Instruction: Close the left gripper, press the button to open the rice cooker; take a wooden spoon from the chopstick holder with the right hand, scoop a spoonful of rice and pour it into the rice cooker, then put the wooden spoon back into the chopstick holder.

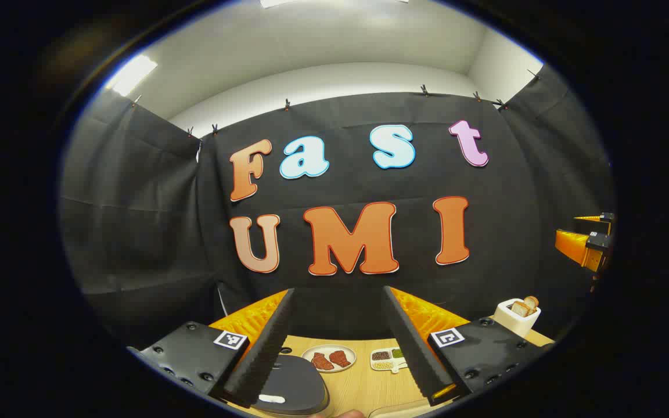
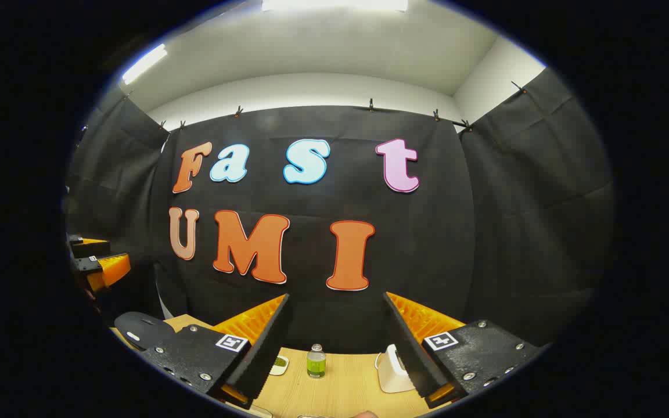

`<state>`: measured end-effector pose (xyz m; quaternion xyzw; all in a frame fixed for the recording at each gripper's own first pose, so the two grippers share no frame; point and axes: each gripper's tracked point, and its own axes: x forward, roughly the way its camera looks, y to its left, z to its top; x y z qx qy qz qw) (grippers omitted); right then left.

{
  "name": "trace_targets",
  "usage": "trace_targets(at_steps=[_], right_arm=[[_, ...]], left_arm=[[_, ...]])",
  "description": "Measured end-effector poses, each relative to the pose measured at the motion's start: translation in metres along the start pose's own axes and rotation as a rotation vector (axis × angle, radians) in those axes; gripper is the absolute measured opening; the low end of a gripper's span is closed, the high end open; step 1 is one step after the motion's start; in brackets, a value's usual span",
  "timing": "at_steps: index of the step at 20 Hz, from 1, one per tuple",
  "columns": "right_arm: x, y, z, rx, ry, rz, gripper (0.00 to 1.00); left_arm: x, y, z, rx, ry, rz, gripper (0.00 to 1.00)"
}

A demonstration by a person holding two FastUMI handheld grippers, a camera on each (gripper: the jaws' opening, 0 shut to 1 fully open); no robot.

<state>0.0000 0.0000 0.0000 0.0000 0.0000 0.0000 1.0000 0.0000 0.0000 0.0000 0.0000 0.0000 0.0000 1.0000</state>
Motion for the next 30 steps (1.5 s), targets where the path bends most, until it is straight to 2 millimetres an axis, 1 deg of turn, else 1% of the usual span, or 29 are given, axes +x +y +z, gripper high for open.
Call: trace_targets(at_steps=[3, 5, 6, 7, 10, 11, 12, 13, 14, 15, 16, 17, 18, 19, 20, 23, 24, 28, 29, 30], right_arm=[[0.000, -0.003, 0.005, 0.014, -0.013, -0.005, 0.97], [0.000, -0.004, 0.007, 0.020, -0.015, -0.009, 0.94], [0.000, -0.003, 0.007, 0.020, -0.014, -0.009, 0.95], [0.001, -0.004, 0.006, 0.018, -0.012, -0.013, 0.97], [0.004, -0.005, 0.007, 0.018, -0.008, -0.021, 0.95], [0.003, -0.004, 0.007, 0.019, -0.008, -0.019, 0.97], [0.003, -0.003, 0.007, 0.019, -0.009, -0.020, 0.96], [0.003, -0.004, 0.007, 0.017, -0.010, -0.020, 0.96], [0.002, -0.004, 0.007, 0.010, -0.010, -0.023, 0.94], [0.001, -0.005, 0.007, 0.006, -0.009, -0.024, 0.94], [0.001, -0.005, 0.007, 0.004, -0.009, -0.027, 0.96], [0.002, -0.005, 0.006, 0.002, -0.007, -0.030, 0.94], [0.002, -0.005, 0.006, 0.001, -0.005, -0.034, 0.94], [0.002, -0.005, 0.006, 0.003, -0.004, -0.036, 0.94], [0.001, -0.005, 0.006, 0.006, -0.004, -0.036, 0.95], [0.000, -0.006, 0.006, 0.000, -0.003, -0.044, 0.95], [0.000, -0.006, 0.004, -0.003, 0.002, -0.046, 0.96], [-0.001, -0.005, -0.002, 0.002, 0.022, -0.048, 0.97], [-0.003, -0.005, -0.003, 0.004, 0.025, -0.048, 0.97], [-0.003, -0.005, -0.003, 0.005, 0.028, -0.048, 0.95]], left_arm=[[0.002, 0.004, 0.001, 0.009, -0.007, -0.003, 1.00], [0.004, 0.012, -0.001, 0.021, -0.001, 0.013, 0.99], [0.005, 0.013, -0.001, 0.024, 0.001, 0.016, 0.98], [0.004, 0.012, -0.002, 0.022, 0.001, 0.013, 0.97], [0.006, 0.006, -0.004, 0.013, 0.005, -0.002, 0.96], [0.008, 0.005, -0.007, 0.017, 0.015, -0.008, 0.95], [0.009, 0.005, -0.011, 0.018, 0.021, -0.011, 0.94], [0.009, 0.005, -0.011, 0.017, 0.024, -0.013, 1.00], [0.009, 0.005, -0.011, 0.017, 0.021, -0.015, 0.94], [0.010, 0.006, -0.008, 0.020, 0.017, -0.014, 0.94], [0.010, 0.006, -0.007, 0.025, 0.013, -0.015, 0.94], [0.009, 0.004, -0.005, 0.029, 0.008, -0.017, 0.94], [0.010, 0.003, -0.005, 0.032, 0.007, -0.021, 1.00], [0.011, 0.001, -0.005, 0.032, 0.006, -0.025, 1.00], [0.010, 0.001, -0.005, 0.031, 0.004, -0.027, 0.94], [0.009, 0.000, -0.004, 0.036, 0.002, -0.035, 0.94], [0.009, 0.000, -0.005, 0.034, 0.002, -0.041, 0.85], [0.007, -0.001, -0.011, 0.039, 0.020, -0.051, 0.52], [0.008, 0.005, -0.012, 0.049, 0.020, -0.023, 0.44], [0.009, 0.010, -0.013, 0.059, 0.026, -0.006, 0.36]])
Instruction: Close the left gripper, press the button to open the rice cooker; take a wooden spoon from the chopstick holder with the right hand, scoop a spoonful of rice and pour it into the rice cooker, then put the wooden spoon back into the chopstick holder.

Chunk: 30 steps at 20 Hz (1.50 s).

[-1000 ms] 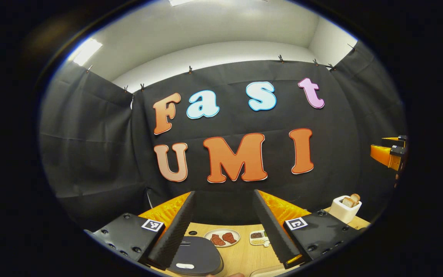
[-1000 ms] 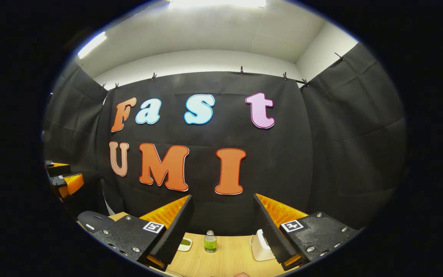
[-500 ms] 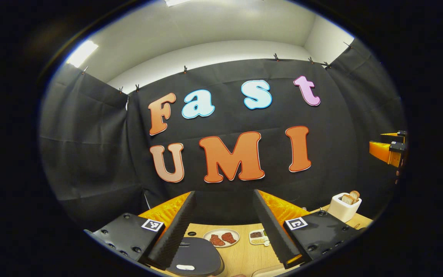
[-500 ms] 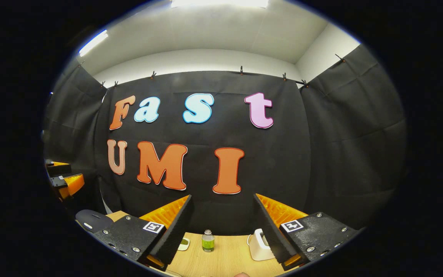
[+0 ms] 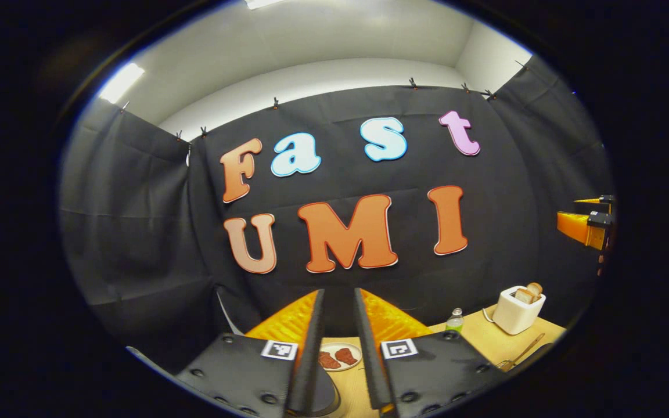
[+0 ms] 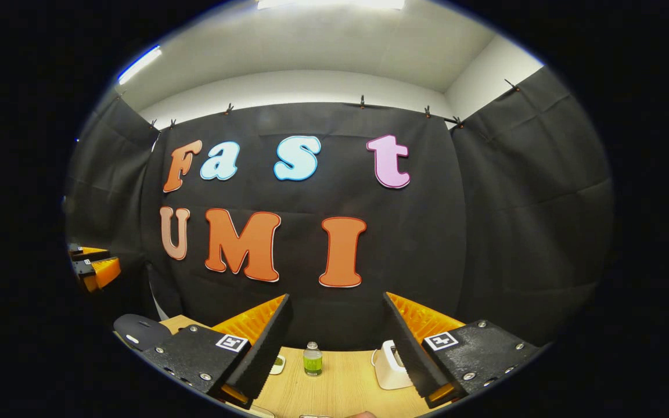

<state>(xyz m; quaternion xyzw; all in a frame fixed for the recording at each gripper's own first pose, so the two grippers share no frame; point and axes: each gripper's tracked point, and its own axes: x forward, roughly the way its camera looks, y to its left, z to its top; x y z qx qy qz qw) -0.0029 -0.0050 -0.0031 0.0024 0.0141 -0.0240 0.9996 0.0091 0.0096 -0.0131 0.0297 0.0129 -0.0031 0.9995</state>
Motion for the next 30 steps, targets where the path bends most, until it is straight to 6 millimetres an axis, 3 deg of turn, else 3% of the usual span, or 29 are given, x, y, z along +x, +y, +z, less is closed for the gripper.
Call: trace_targets(at_steps=[3, 4, 5, 9, 12, 15, 18, 21, 22, 23, 24, 30], right_arm=[[-0.001, -0.001, -0.003, -0.001, 0.008, -0.008, 0.97], [-0.001, 0.000, -0.005, 0.001, 0.011, -0.009, 0.95], [-0.001, -0.001, -0.006, 0.002, 0.014, -0.011, 0.97], [-0.002, -0.004, -0.013, 0.005, 0.033, -0.024, 0.97], [-0.007, -0.015, -0.018, 0.008, 0.039, -0.040, 0.97], [-0.009, -0.022, -0.023, 0.008, 0.049, -0.058, 0.95], [-0.010, -0.028, -0.026, 0.016, 0.057, -0.072, 0.95], [-0.014, -0.036, -0.031, 0.016, 0.066, -0.089, 0.95], [-0.016, -0.039, -0.033, 0.015, 0.070, -0.097, 0.95], [-0.017, -0.042, -0.036, 0.013, 0.075, -0.104, 0.95], [-0.019, -0.044, -0.038, 0.010, 0.080, -0.111, 0.95], [-0.030, -0.058, -0.050, -0.007, 0.116, -0.134, 0.95]], left_arm=[[0.001, 0.001, -0.007, 0.004, 0.025, 0.001, 0.14], [0.002, 0.003, -0.009, 0.013, 0.031, 0.010, 0.32], [0.006, 0.007, -0.012, 0.021, 0.039, 0.018, 0.23], [0.018, 0.020, -0.035, 0.027, 0.117, 0.037, 0.23], [0.027, 0.033, -0.075, 0.027, 0.269, 0.061, 0.23], [0.029, 0.032, -0.124, -0.038, 0.468, 0.029, 0.23], [0.028, 0.050, -0.169, -0.084, 0.661, 0.053, 0.23], [0.018, 0.064, -0.197, -0.162, 0.813, 0.038, 0.23], [0.018, 0.068, -0.205, -0.184, 0.849, 0.035, 0.13], [0.012, 0.077, -0.212, -0.213, 0.898, 0.055, 0.13], [0.007, 0.079, -0.226, -0.258, 0.963, 0.043, 0.06], [-0.010, 0.091, -0.282, -0.422, 1.227, 0.067, 0.02]])
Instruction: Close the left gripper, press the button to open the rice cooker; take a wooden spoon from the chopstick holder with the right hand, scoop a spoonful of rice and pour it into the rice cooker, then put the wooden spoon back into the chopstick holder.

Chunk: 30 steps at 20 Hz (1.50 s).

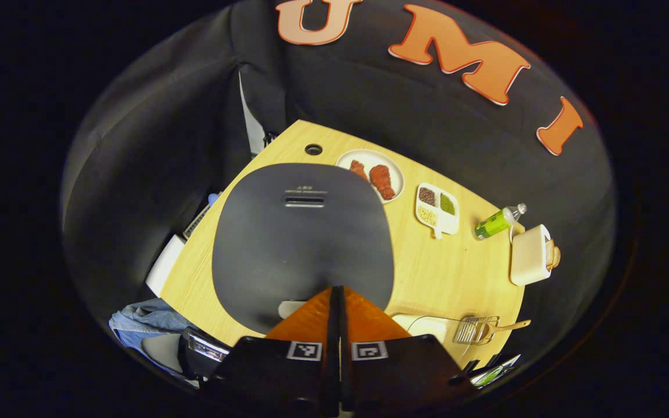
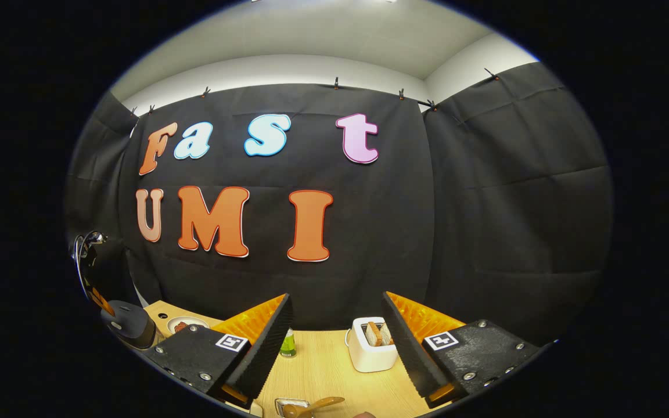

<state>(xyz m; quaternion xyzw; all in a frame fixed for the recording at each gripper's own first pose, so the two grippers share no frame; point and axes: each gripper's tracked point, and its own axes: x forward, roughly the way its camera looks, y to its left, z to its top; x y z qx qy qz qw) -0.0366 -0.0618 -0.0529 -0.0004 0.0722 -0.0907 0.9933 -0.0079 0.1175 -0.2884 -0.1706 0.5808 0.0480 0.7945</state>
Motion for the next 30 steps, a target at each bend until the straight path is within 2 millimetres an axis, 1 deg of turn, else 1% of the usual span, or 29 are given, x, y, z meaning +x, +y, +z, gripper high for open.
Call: trace_targets(at_steps=[2, 4, 5, 8, 10, 13, 14, 16, 17, 18, 19, 20, 21, 22, 23, 24, 25, 26, 27, 28, 29, 30], right_arm=[[-0.001, -0.005, -0.006, 0.001, 0.013, -0.010, 0.95], [-0.002, -0.010, -0.011, 0.007, 0.030, -0.018, 0.95], [-0.002, -0.010, -0.014, 0.010, 0.038, -0.019, 0.95], [-0.001, -0.016, -0.020, 0.015, 0.056, -0.030, 0.95], [0.001, -0.018, -0.022, 0.017, 0.064, -0.035, 0.95], [0.004, -0.020, -0.028, 0.017, 0.079, -0.040, 0.95], [0.006, -0.020, -0.031, 0.019, 0.085, -0.042, 0.95], [0.008, -0.017, -0.037, 0.031, 0.097, -0.041, 0.95], [0.010, -0.014, -0.042, 0.039, 0.106, -0.038, 0.95], [0.012, -0.011, -0.047, 0.047, 0.120, -0.034, 0.95], [0.012, -0.008, -0.053, 0.056, 0.135, -0.027, 0.95], [0.014, -0.005, -0.058, 0.065, 0.146, -0.021, 0.95], [0.015, -0.004, -0.063, 0.073, 0.159, -0.015, 0.95], [0.015, -0.002, -0.067, 0.078, 0.172, -0.009, 0.95], [0.015, -0.002, -0.073, 0.080, 0.187, -0.008, 0.95], [0.015, -0.002, -0.078, 0.080, 0.201, -0.011, 0.95], [0.015, -0.004, -0.086, 0.082, 0.223, -0.016, 0.95], [0.015, -0.005, -0.095, 0.085, 0.250, -0.018, 0.95], [0.012, -0.007, -0.104, 0.092, 0.276, -0.021, 0.95], [0.012, -0.007, -0.112, 0.100, 0.297, -0.021, 0.95], [0.012, -0.007, -0.119, 0.110, 0.316, -0.022, 0.95], [0.012, -0.007, -0.129, 0.117, 0.331, -0.026, 0.95]], left_arm=[[0.006, 0.010, -0.009, -0.011, 0.057, -0.003, 0.04], [0.007, 0.013, -0.014, -0.021, 0.106, -0.006, 0.06], [0.011, 0.016, -0.016, -0.023, 0.125, 0.002, 0.06], [0.021, 0.023, -0.016, -0.031, 0.148, 0.019, 0.06], [0.027, 0.025, -0.019, -0.048, 0.170, 0.020, 0.05], [0.027, 0.026, -0.021, -0.043, 0.179, 0.019, 0.06], [0.029, 0.026, -0.020, -0.054, 0.175, 0.030, 0.06], [0.032, 0.027, -0.023, -0.018, 0.187, 0.021, 0.07], [0.035, 0.027, -0.020, -0.034, 0.167, 0.013, 0.04], [0.034, 0.027, -0.022, -0.053, 0.180, 0.001, 0.02], [0.033, 0.028, -0.021, -0.061, 0.169, -0.009, 0.06], [0.033, 0.028, -0.022, -0.060, 0.167, -0.020, 0.06], [0.029, 0.028, -0.022, -0.051, 0.152, -0.026, 0.02], [0.028, 0.029, -0.021, -0.037, 0.139, -0.025, 0.06], [0.026, 0.028, -0.023, -0.013, 0.122, -0.022, 0.06], [0.020, 0.027, -0.024, 0.004, 0.116, -0.014, 0.02], [0.016, 0.025, -0.019, 0.030, 0.078, -0.010, 0.06], [0.009, 0.022, -0.012, 0.059, 0.043, -0.006, 0.06], [-0.001, 0.020, -0.004, 0.094, -0.001, -0.004, 0.02], [-0.011, 0.017, 0.006, 0.130, -0.056, 0.000, 0.06], [-0.021, 0.014, 0.014, 0.151, -0.105, -0.002, 0.02], [-0.031, 0.011, 0.024, 0.154, -0.155, -0.009, 0.06]])
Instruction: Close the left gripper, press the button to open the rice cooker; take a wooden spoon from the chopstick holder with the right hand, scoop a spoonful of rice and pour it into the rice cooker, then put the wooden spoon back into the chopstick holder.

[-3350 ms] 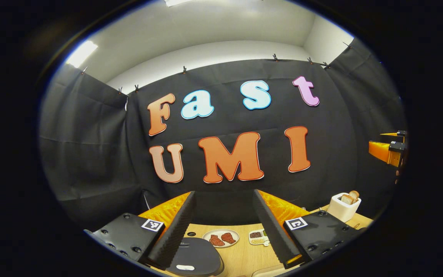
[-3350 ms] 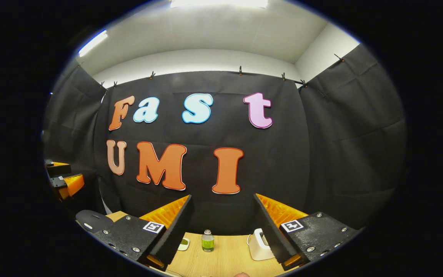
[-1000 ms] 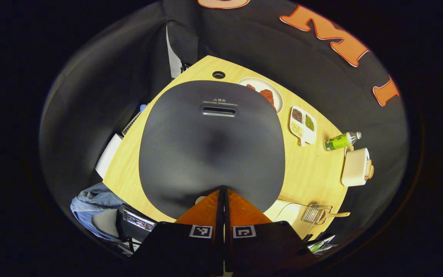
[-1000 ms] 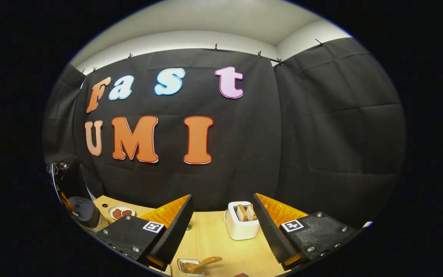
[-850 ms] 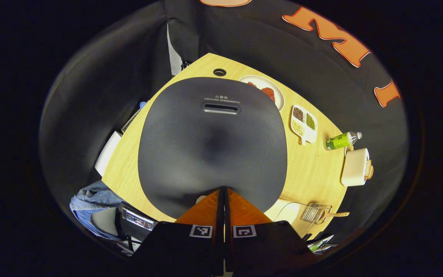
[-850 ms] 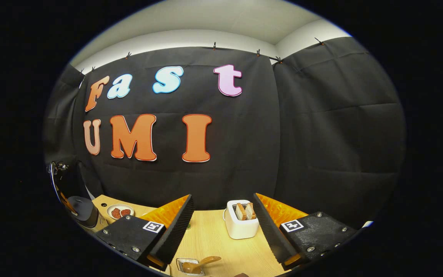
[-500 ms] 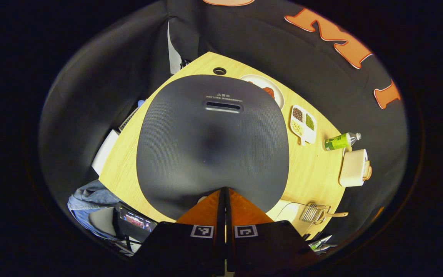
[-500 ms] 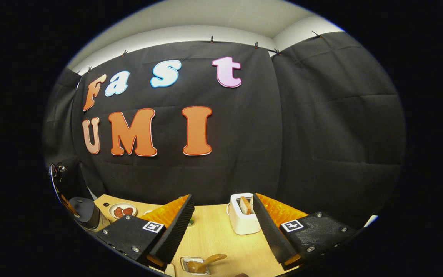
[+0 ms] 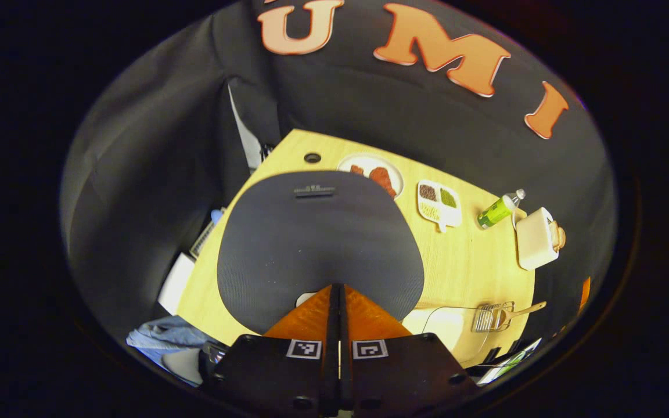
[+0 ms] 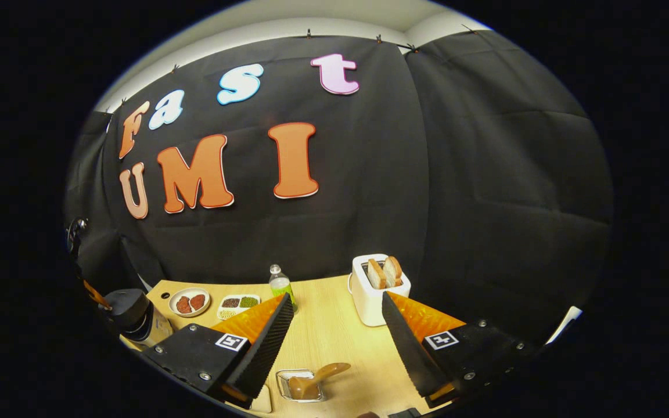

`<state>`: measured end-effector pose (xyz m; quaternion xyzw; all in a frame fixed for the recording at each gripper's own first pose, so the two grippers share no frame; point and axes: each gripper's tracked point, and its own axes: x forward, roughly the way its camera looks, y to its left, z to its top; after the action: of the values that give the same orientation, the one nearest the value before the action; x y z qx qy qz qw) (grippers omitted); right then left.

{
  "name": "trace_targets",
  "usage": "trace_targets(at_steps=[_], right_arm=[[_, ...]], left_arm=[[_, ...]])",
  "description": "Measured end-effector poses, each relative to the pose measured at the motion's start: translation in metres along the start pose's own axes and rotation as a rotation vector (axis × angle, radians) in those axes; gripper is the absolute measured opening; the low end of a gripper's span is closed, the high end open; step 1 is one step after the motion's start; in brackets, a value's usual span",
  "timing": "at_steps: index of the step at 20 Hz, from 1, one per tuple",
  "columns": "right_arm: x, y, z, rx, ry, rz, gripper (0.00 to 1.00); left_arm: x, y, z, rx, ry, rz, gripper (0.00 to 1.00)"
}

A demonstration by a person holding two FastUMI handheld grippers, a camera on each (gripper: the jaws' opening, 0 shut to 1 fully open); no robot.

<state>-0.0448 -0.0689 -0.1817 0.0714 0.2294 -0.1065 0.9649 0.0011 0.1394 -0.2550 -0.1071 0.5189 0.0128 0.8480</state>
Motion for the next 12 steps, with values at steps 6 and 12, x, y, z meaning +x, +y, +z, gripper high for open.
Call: trace_targets(at_steps=[6, 12], right_arm=[[0.014, -0.003, -0.067, 0.015, 0.142, -0.009, 0.95], [0.019, 0.006, -0.126, 0.121, 0.315, 0.005, 0.95]], left_arm=[[-0.046, -0.003, 0.051, -0.065, -0.277, -0.053, 0.05], [-0.114, -0.003, 0.083, -0.070, -0.521, -0.066, 0.05]])
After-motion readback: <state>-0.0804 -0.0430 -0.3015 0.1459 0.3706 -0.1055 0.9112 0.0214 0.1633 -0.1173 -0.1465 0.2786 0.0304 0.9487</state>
